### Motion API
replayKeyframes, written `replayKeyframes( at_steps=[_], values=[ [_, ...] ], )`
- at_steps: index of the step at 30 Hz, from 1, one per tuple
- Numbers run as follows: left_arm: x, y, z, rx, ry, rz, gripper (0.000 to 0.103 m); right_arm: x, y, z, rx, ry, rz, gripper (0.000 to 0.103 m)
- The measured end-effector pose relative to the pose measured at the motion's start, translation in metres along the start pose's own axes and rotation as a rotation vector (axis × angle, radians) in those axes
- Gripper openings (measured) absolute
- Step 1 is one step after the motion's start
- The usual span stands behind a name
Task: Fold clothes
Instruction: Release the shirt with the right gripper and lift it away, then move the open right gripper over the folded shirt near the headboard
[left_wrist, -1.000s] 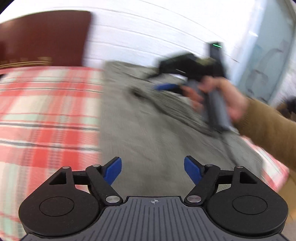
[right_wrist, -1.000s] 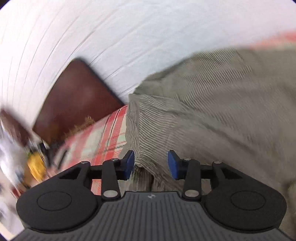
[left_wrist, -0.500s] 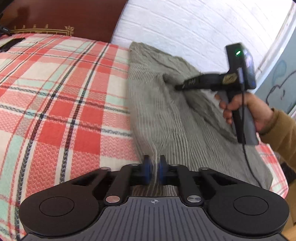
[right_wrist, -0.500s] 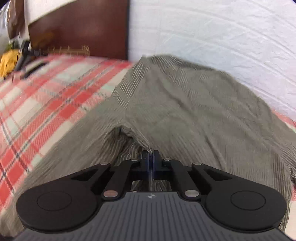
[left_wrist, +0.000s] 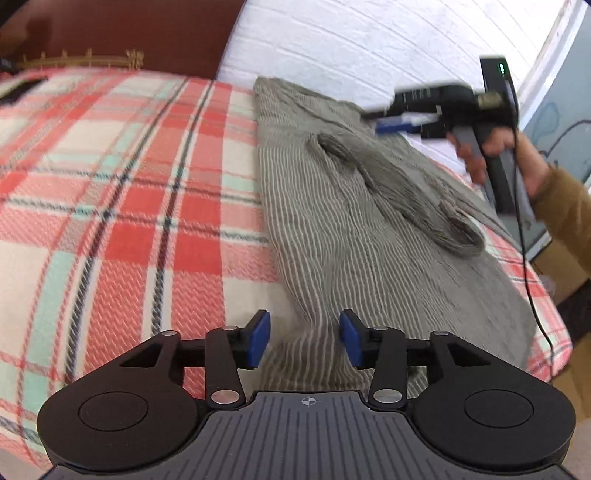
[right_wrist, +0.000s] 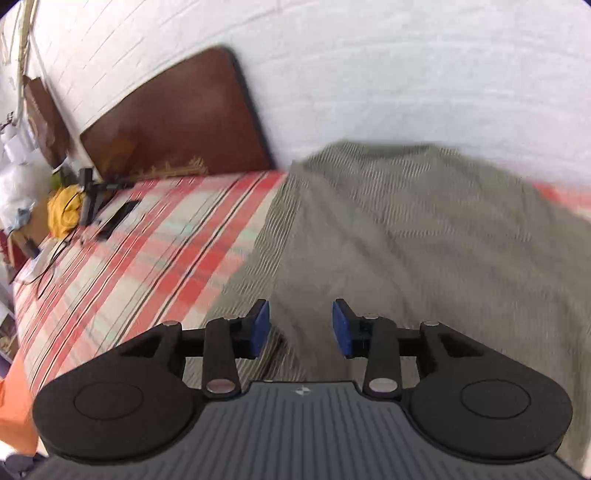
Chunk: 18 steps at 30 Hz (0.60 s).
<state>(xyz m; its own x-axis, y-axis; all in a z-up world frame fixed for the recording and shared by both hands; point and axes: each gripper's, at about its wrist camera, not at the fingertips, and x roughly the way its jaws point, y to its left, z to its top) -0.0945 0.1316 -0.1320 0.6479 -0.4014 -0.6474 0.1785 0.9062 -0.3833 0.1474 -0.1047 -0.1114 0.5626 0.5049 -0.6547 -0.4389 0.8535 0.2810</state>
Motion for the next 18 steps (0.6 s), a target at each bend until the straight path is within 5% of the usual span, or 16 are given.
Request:
replayKeyframes(
  at_steps=[9, 11, 12, 14, 18],
  values=[
    [0.009, -0.009, -0.001, 0.018, -0.015, 0.014, 0.060, 0.028, 0.016, 0.032, -0.039, -0.025, -0.062, 0.054],
    [0.011, -0.011, -0.002, 0.031, -0.011, 0.023, 0.028, 0.031, 0.019, 0.033, -0.069, -0.029, -0.071, 0.054],
    [0.012, -0.012, -0.002, 0.037, -0.008, 0.026, 0.026, 0.033, 0.019, 0.035, -0.082, -0.031, -0.075, 0.053],
    [0.011, -0.013, -0.003, 0.042, -0.008, 0.026, 0.027, 0.037, 0.018, 0.041, -0.109, -0.034, -0.083, 0.053],
    [0.011, -0.011, -0.002, 0.025, -0.003, 0.004, 0.044, 0.055, 0.013, 0.072, -0.078, -0.014, -0.071, 0.041]
  ],
)
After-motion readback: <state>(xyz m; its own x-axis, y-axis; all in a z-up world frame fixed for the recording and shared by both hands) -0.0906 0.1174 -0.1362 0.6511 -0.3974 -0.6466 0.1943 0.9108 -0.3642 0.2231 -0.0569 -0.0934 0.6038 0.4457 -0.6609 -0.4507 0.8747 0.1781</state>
